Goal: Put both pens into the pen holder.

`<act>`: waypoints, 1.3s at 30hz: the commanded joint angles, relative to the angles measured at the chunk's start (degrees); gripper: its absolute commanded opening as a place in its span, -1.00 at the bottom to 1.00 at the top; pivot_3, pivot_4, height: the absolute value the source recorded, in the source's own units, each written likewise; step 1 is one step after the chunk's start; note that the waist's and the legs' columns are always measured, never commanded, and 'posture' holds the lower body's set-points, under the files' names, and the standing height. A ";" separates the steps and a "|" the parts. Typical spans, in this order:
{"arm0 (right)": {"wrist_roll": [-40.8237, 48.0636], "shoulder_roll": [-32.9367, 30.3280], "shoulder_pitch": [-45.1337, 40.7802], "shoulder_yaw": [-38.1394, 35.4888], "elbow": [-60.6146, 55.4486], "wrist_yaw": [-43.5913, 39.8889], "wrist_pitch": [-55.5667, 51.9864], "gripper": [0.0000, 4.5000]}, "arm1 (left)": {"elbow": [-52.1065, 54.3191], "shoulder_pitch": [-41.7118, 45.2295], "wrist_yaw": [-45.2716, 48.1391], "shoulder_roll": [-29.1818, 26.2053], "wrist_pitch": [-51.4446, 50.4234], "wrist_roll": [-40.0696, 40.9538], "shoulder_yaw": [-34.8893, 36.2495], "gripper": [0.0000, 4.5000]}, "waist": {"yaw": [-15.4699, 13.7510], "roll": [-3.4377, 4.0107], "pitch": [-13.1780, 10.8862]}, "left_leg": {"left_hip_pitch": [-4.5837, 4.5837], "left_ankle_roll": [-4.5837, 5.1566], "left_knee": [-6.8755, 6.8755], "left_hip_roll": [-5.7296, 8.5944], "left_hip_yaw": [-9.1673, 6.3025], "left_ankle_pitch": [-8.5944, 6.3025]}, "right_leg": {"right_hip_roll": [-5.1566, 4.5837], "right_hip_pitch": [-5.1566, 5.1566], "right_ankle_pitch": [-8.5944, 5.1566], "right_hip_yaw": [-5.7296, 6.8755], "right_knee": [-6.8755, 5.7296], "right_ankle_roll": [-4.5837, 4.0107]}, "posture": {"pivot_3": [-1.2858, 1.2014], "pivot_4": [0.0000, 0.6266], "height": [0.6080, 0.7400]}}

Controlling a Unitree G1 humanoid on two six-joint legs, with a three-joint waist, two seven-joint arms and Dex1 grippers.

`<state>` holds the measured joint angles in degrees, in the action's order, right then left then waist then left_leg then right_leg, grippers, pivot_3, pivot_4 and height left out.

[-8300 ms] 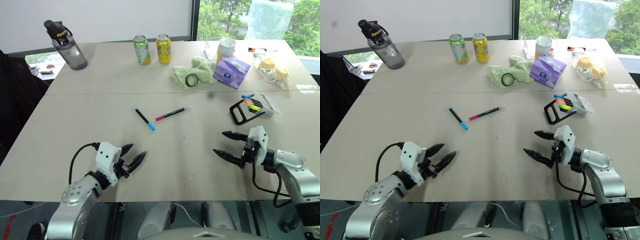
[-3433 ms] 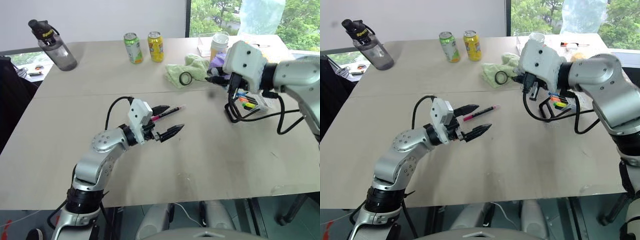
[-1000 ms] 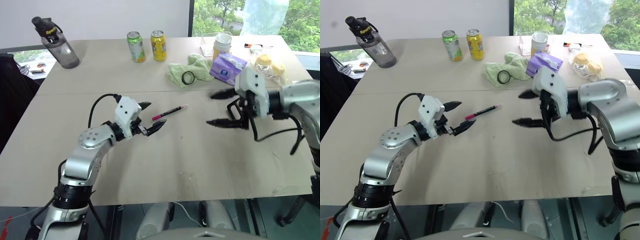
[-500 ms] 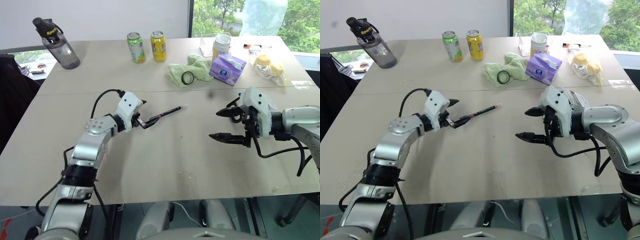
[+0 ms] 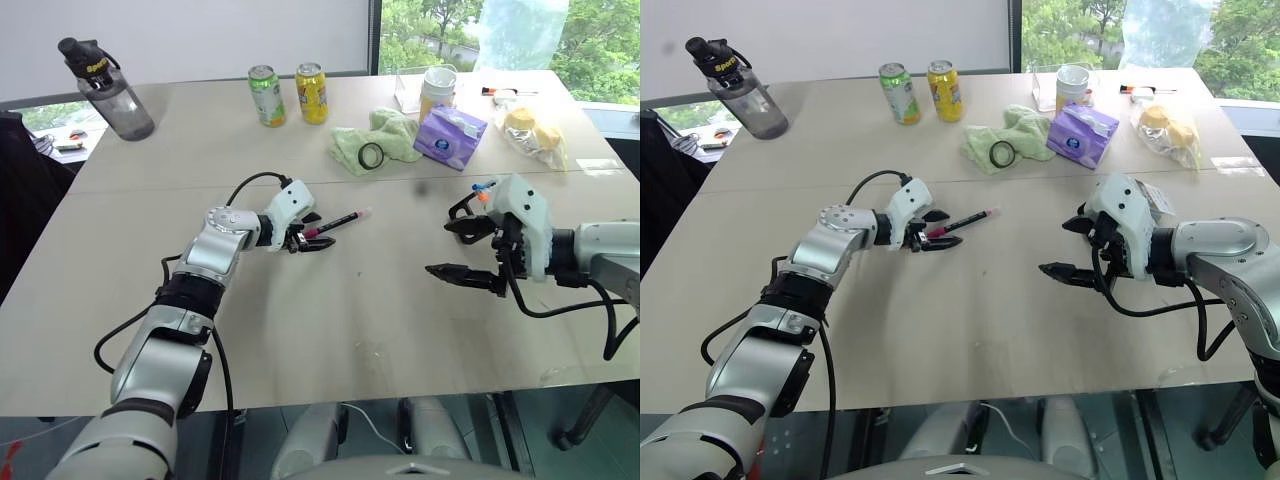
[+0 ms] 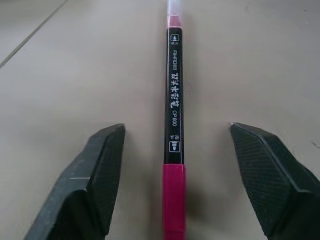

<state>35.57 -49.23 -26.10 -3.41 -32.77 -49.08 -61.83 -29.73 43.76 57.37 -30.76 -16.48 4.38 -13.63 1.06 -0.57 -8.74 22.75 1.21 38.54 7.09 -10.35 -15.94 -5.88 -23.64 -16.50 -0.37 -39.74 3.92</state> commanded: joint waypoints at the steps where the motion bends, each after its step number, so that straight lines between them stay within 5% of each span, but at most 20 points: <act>1: 0.45 -0.70 -0.53 -2.14 -1.23 1.53 1.11 1.00 | -0.30 -0.83 0.02 -1.32 0.22 -2.31 -0.30 -0.02 | 0.00 0.00 0.00 | 0.00 0.00 0.04 0.00 0.00 0.00 | 0.00 0.00 0.00 -0.01 -0.03 0.00 | 0.03 -0.52 1.00; 6: 0.10 -0.77 -1.85 -0.86 0.09 1.91 2.32 1.00 | 3.93 -3.54 -0.66 -2.03 2.37 -1.73 1.04 -0.97 | 0.15 0.00 0.01 | -0.02 0.00 0.10 0.00 0.03 0.00 | 0.02 0.00 0.00 -0.06 -0.09 0.00 | 0.03 -0.52 1.00; 12: -0.65 0.09 -4.24 0.90 2.99 3.05 2.73 1.00 | 10.36 -7.41 -3.34 -1.57 3.80 1.08 5.43 -0.97 | 0.22 0.00 0.01 | -0.02 0.00 0.08 0.00 0.09 0.00 | 0.02 -0.04 0.00 -0.12 -0.07 0.00 | 0.03 -0.52 1.00; 16: -0.09 3.37 -6.78 0.49 6.63 6.10 1.27 1.00 | 18.66 -10.26 -6.45 2.81 -2.29 10.66 13.29 -0.97 | -0.11 -0.02 0.00 | 0.02 0.00 0.10 -0.01 0.08 0.00 | 0.01 -0.06 0.00 -0.11 -0.08 0.00 | 0.03 -0.52 1.00; 24: 12.70 27.10 -21.52 -13.03 18.45 23.05 -11.20 1.00 | 36.81 -12.71 -10.54 9.60 -16.02 31.71 23.52 -0.97 | 0.32 -0.06 0.03 | 0.01 0.00 0.12 -0.02 0.11 0.00 | 0.03 -0.07 0.00 -0.15 -0.11 0.00 | 0.03 -0.52 1.00; 30: 18.06 38.84 -28.98 -18.89 23.70 32.91 -12.68 1.00 | 37.88 -9.96 -12.02 10.71 -18.53 36.01 23.49 -0.97 | 1.14 -0.06 0.05 | 0.01 0.00 0.12 -0.01 0.13 0.00 | 0.02 -0.06 0.00 -0.17 -0.12 0.00 | 0.03 -0.52 1.00; 39: 21.80 42.77 -31.00 -18.85 24.94 38.05 -11.81 1.00 | 38.58 -9.87 -12.06 11.16 -18.32 36.89 21.19 -0.97 | 1.62 -0.03 0.06 | 0.00 0.00 0.11 -0.01 0.17 0.00 | 0.03 -0.10 0.00 -0.24 -0.16 0.00 | 0.03 -0.52 1.00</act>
<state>55.75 -6.31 -55.40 -22.82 -6.14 -11.24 -74.37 6.31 33.35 45.26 -19.61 -35.04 40.19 7.35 2.68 -0.59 -8.68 22.75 1.20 38.65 7.08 -10.18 -15.94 -5.85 -23.75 -16.50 -0.61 -39.90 3.92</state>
